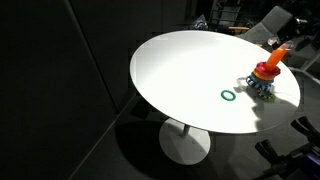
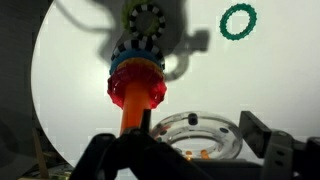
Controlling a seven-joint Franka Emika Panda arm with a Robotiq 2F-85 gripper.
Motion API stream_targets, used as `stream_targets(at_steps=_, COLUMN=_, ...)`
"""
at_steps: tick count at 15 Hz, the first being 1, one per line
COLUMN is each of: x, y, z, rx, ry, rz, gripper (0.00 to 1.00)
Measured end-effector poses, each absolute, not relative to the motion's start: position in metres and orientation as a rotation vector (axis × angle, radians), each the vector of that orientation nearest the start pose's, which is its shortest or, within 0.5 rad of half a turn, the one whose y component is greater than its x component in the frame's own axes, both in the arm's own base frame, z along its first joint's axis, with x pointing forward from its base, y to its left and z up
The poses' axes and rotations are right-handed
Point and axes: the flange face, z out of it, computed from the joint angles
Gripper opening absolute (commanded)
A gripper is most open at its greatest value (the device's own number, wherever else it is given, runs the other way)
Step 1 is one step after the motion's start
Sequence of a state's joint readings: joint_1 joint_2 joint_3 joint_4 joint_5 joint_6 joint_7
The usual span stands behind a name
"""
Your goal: Take a ring off of the ring toss toy
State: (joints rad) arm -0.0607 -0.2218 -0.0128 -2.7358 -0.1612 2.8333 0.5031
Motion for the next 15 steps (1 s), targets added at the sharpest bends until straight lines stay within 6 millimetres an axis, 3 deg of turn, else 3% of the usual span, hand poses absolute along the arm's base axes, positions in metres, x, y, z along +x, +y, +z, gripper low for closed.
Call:
stream_targets(at_steps=9, x=0.405, y=-0.017, z=0.277, rx=-3.095, ry=0.626, rz=-0.335, gripper=0.63)
stream_targets(at_steps=15, x=0.409, y=-0.023, z=0.246, rx=-3.156, ry=0.588, rz=-0.245, gripper=0.63)
